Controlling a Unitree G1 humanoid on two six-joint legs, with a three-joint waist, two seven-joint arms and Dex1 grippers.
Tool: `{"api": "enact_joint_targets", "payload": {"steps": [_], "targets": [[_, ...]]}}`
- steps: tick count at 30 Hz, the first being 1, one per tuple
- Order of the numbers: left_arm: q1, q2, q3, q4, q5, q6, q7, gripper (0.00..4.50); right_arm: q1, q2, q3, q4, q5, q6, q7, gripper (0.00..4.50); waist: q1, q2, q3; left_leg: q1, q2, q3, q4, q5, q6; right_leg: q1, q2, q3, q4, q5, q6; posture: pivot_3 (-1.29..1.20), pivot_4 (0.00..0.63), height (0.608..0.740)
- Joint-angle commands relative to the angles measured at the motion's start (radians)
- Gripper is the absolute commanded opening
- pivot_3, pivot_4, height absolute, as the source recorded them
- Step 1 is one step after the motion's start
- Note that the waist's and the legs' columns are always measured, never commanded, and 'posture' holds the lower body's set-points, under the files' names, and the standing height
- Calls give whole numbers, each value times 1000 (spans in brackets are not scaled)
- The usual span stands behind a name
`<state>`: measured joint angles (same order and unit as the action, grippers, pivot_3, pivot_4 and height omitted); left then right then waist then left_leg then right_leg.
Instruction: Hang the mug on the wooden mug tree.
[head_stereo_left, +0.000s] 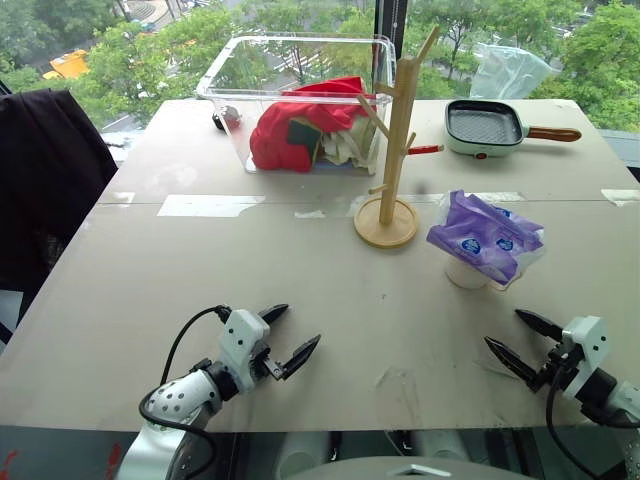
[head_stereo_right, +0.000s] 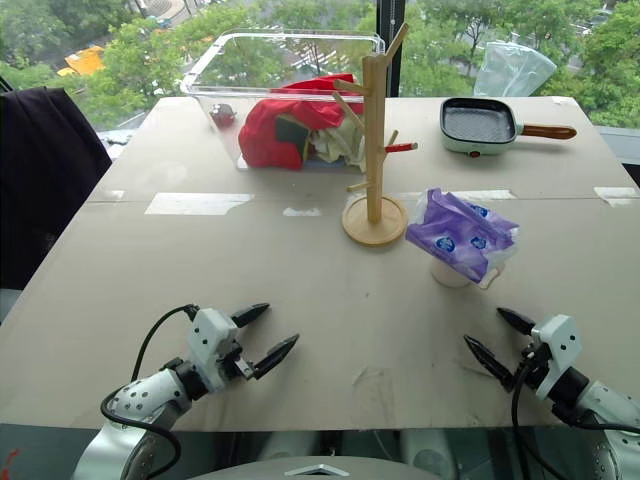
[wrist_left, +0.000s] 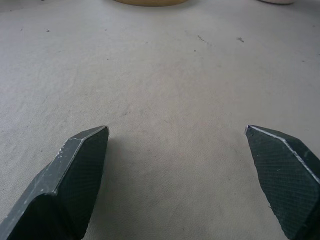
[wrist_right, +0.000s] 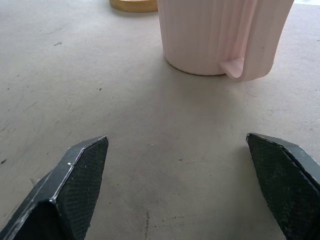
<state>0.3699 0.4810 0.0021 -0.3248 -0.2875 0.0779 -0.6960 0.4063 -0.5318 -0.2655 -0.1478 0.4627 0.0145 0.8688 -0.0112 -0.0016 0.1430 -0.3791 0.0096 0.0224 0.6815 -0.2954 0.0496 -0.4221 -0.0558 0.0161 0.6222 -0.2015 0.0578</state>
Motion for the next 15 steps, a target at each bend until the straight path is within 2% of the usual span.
{"api": "enact_joint_targets", "payload": {"steps": [1,15], "targets": [[39,17,-29,40,5,18,-36,4500,6,-8,-26,-23,2,-13,2,4469,0,0,0,0,0,0,0,0,0,0,0,0,0,0,0,0,150,740],[-1,55,-22,-23,-29,63,-66,4500,15,-3,-50,-36,-7,-50,-19,4469,1,-1,1,-1,0,0,0,0,0,-1,0,0,0,0,0,0,150,740]]}}
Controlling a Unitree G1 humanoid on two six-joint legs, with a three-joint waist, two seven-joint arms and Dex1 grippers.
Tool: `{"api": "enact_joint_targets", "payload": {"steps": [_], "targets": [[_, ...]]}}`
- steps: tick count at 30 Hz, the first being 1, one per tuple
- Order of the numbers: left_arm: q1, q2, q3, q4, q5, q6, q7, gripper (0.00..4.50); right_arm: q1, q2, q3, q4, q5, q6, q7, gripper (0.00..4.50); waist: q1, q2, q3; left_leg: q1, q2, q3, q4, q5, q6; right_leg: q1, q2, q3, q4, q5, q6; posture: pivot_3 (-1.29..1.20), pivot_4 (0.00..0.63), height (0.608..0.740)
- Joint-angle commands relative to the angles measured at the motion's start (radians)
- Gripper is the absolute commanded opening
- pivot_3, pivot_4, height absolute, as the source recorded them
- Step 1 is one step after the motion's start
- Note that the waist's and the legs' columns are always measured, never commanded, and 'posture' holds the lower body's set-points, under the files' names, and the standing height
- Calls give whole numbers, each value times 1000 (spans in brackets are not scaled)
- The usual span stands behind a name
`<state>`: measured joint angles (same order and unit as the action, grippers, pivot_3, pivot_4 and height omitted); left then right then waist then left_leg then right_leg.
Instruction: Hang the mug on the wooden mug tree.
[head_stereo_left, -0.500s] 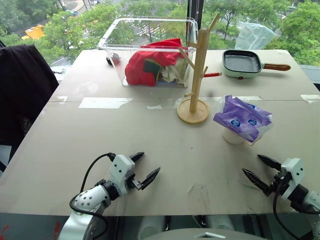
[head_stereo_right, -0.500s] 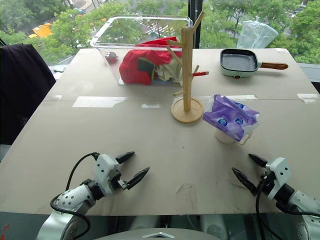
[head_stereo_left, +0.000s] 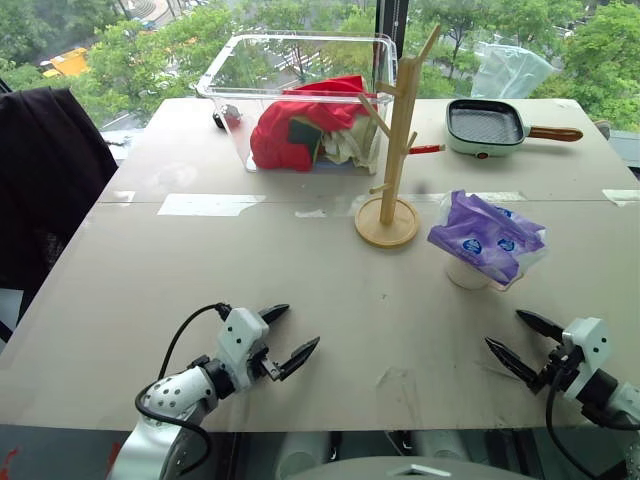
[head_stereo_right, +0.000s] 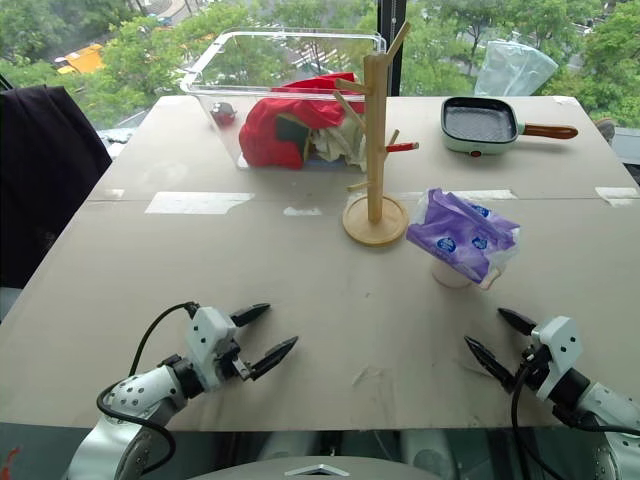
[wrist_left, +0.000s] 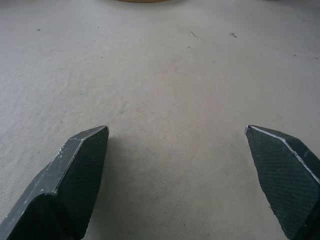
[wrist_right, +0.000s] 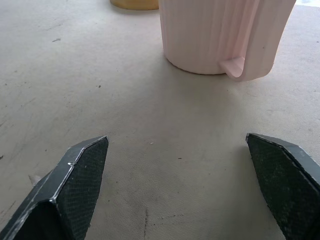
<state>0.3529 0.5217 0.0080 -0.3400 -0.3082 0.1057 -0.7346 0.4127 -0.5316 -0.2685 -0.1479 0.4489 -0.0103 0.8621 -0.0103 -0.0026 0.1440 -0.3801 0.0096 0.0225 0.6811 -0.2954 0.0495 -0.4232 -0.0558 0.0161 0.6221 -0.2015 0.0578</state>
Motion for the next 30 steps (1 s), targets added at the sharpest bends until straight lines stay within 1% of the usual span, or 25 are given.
{"api": "enact_joint_targets", "payload": {"steps": [1,5,8,11,14,17,20,22,24,27,29,30], "targets": [[14,16,-29,-11,-9,38,-28,4500,10,-4,-51,-39,7,-26,-14,4469,1,0,0,0,0,0,0,0,0,0,0,0,0,0,0,0,150,740],[-32,34,-23,-38,-33,51,-51,4500,20,-44,-117,-82,13,-26,-13,4469,4,1,1,-1,0,0,0,0,0,0,1,0,0,0,0,0,150,740],[-82,56,-8,-87,-101,87,-93,4500,38,-94,-186,-142,33,-1,-3,4469,10,-1,4,-1,-1,0,0,0,0,0,1,0,0,0,0,0,150,740],[-165,90,13,-156,-222,164,-158,4500,71,-176,-269,-234,65,50,31,4469,18,-6,9,-1,0,-1,0,0,0,-1,2,-1,0,0,0,0,150,740],[-261,129,28,-199,-328,226,-215,4500,91,-271,-356,-343,107,126,66,4469,24,-5,11,-1,0,0,0,0,0,-1,3,-1,0,0,0,0,150,740],[-337,175,32,-222,-370,256,-260,4500,65,-357,-452,-435,186,237,63,4469,21,-5,13,-1,0,0,0,0,0,-1,4,0,0,0,0,0,150,740],[-402,189,37,-225,-405,283,-271,4500,11,-431,-499,-488,234,323,59,4469,22,-10,15,-1,0,0,0,0,0,0,5,0,0,0,0,0,150,740],[-435,197,33,-226,-404,290,-280,4500,-54,-473,-491,-532,284,384,26,4469,23,-12,18,-2,0,0,1,0,0,0,5,0,0,0,0,0,150,740],[-459,199,25,-222,-394,293,-282,4500,-123,-502,-434,-575,302,427,-16,4469,24,-14,18,-2,0,0,1,0,0,0,5,0,0,0,0,0,150,740],[-476,194,15,-214,-380,295,-278,4500,-243,-510,-271,-618,227,448,-114,4469,23,-16,19,-2,0,-1,1,0,0,0,5,0,-1,0,-1,0,150,740],[-475,191,2,-208,-361,286,-279,4500,-285,-506,-152,-611,142,452,-144,4469,23,-17,20,-3,-1,0,1,0,0,0,5,0,-1,1,-1,0,150,740],[-474,191,-3,-207,-355,283,-279,4500,-296,-504,-112,-605,106,449,-150,4469,23,-17,20,-2,-1,0,1,0,0,0,5,0,-1,1,-1,0,150,740]]}}
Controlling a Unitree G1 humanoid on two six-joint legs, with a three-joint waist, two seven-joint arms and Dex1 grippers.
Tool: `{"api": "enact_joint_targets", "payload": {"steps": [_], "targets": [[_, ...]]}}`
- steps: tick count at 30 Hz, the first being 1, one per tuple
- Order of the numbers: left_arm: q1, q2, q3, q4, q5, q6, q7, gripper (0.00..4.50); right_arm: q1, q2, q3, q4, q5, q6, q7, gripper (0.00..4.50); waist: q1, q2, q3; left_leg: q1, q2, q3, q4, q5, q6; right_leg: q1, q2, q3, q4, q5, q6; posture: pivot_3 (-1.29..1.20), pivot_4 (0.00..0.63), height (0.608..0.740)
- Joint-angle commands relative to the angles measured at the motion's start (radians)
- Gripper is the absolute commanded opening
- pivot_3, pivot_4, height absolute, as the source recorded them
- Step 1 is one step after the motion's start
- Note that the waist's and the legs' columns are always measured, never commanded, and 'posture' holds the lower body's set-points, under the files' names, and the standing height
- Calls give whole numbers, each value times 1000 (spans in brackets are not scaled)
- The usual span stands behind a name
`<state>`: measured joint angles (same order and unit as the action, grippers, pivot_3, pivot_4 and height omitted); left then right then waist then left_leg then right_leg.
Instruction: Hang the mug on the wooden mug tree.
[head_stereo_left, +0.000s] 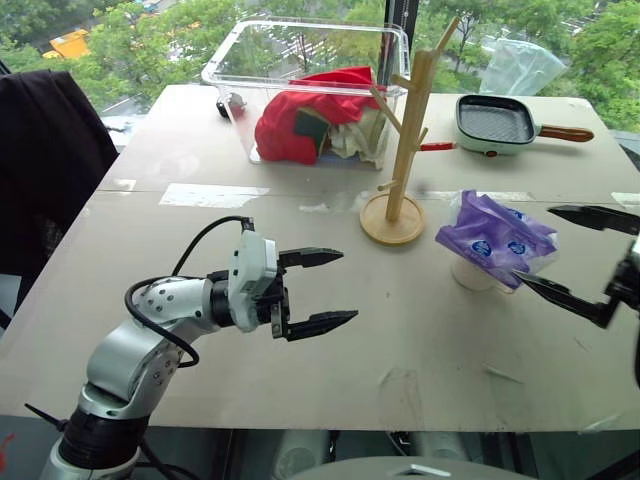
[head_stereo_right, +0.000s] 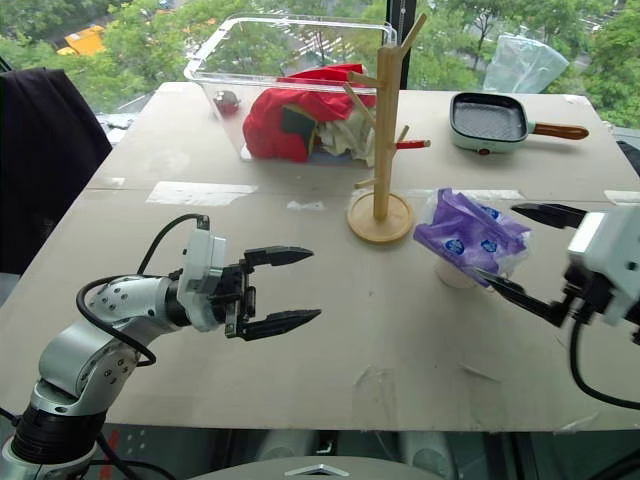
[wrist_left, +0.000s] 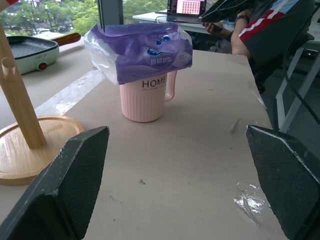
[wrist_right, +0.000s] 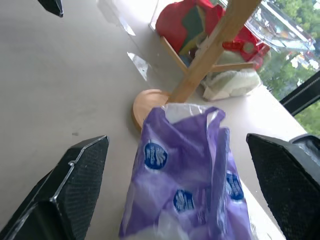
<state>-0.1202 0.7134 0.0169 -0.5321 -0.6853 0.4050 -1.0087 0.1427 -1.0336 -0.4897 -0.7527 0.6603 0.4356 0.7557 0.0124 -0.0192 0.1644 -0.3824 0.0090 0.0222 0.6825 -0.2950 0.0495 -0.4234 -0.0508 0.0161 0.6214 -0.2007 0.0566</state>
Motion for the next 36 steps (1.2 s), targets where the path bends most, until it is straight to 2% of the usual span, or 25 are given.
{"api": "enact_joint_targets", "payload": {"steps": [1,7,18,24,27,29,33,34,35,36], "targets": [[1,-2,-14,-16,26,-18,-4,4500,-34,4,151,17,-169,-30,-51,4469,2,-1,0,0,0,0,0,0,0,0,0,0,0,0,-1,0,150,740],[12,-12,-22,-29,41,-23,4,4500,-102,65,238,77,-328,-108,-92,4469,2,-1,2,-2,-2,0,0,0,0,0,-1,0,-2,2,-2,0,150,740],[-19,-43,-52,-9,46,-25,-18,4500,-54,135,328,157,-478,-202,-67,4469,2,-2,2,-1,-1,-1,1,0,0,1,0,-1,-1,2,-3,0,150,740],[-45,-52,-66,21,61,-42,-42,4500,-98,188,353,203,-518,-224,-82,4469,-2,-2,2,0,-2,-1,2,0,0,1,0,0,2,2,-3,0,150,740],[-61,-64,-70,36,63,-50,-48,4500,-113,208,364,211,-535,-236,-83,3654,-1,-2,2,1,-1,-1,2,0,0,1,1,0,2,2,-3,0,150,740],[-69,-72,-73,48,68,-56,-54,4500,-120,215,364,218,-544,-243,-81,2783,-1,-2,2,1,-1,-1,2,0,0,1,1,0,2,2,-3,0,150,740],[-77,-88,-78,77,79,-75,-69,4500,-125,225,360,224,-555,-259,-77,1470,-2,-2,2,1,-1,-1,2,0,0,1,0,0,2,2,-3,0,150,740],[-80,-92,-78,84,80,-79,-74,4500,-128,228,358,222,-553,-262,-77,905,-2,-2,2,1,-1,-1,2,0,0,1,0,0,2,2,-3,0,150,740],[-84,-97,-78,92,79,-83,-77,4500,-131,231,355,219,-552,-263,-79,650,-1,-2,2,1,-1,-1,2,0,0,1,0,0,2,2,-3,0,150,740],[-89,-101,-78,101,79,-88,-82,4500,-135,232,350,217,-552,-266,-79,185,-1,-2,2,1,-1,-1,2,0,0,1,0,0,2,2,-3,0,150,740]]}}
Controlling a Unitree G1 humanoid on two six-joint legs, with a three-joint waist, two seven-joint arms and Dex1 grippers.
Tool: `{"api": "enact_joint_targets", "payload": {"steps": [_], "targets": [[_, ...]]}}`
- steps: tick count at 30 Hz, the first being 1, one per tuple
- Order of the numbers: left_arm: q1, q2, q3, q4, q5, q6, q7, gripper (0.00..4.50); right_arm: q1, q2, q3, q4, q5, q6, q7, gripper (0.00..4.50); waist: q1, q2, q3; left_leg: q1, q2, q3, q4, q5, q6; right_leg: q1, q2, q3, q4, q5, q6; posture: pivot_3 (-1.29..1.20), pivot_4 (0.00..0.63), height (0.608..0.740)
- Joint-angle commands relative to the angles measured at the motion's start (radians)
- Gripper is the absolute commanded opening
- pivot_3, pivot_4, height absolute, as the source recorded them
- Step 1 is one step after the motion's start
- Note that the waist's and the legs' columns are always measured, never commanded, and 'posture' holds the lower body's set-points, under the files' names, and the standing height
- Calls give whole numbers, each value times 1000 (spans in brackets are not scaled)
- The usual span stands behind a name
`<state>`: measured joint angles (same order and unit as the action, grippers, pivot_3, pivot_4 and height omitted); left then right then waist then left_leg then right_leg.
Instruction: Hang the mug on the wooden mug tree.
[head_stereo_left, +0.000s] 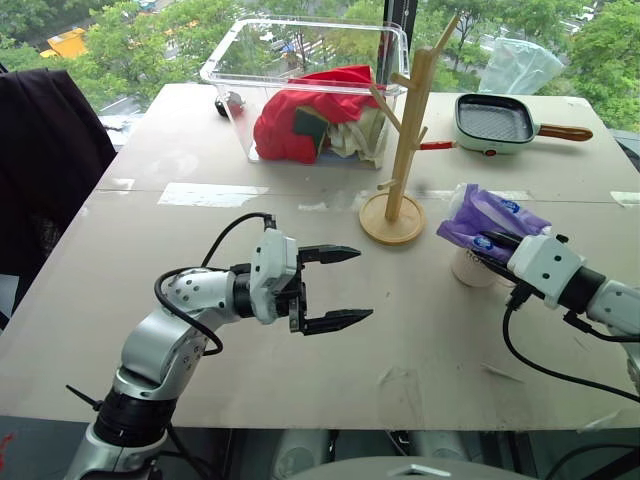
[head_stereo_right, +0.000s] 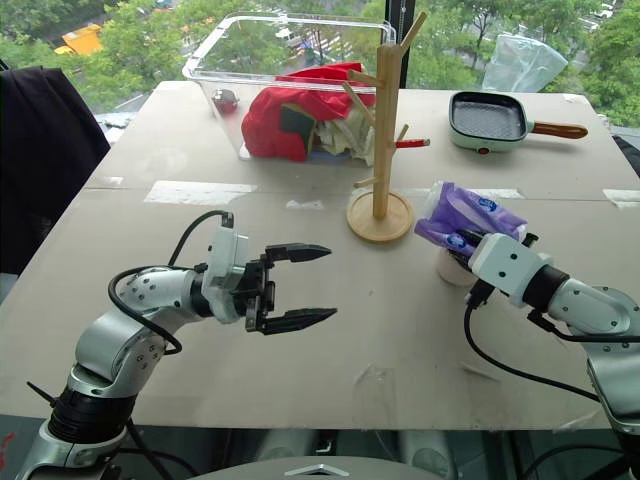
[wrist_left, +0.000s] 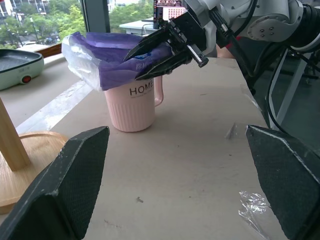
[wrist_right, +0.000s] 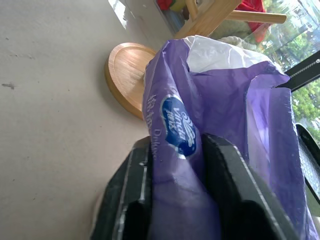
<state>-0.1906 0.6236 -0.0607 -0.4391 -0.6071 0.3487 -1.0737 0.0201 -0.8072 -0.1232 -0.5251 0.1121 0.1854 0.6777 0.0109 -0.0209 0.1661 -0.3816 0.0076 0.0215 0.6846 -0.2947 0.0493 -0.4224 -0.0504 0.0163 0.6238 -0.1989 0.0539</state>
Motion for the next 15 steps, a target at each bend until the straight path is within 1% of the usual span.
{"api": "enact_joint_targets", "payload": {"steps": [1,7,11,15], "targets": [[-26,-17,0,17,-2,-35,-21,4500,-19,6,-22,-13,-1,-15,-2,37,1,0,0,0,0,0,0,0,0,0,0,0,0,0,0,0,150,740],[-67,-56,-8,49,-5,-49,-22,4500,-37,4,-56,-40,5,-6,-5,37,1,0,0,0,0,0,0,0,0,0,0,0,0,0,0,0,150,740],[-96,-94,-29,54,-5,-50,-16,4500,-53,4,-104,-103,45,58,-15,37,2,0,0,-1,0,0,0,0,0,0,0,0,0,0,0,0,150,740],[-118,-120,-51,72,4,-57,-28,4500,-32,6,-118,-159,71,107,-4,37,2,0,0,-1,0,-1,0,0,0,0,0,0,0,0,0,0,150,740]]}}
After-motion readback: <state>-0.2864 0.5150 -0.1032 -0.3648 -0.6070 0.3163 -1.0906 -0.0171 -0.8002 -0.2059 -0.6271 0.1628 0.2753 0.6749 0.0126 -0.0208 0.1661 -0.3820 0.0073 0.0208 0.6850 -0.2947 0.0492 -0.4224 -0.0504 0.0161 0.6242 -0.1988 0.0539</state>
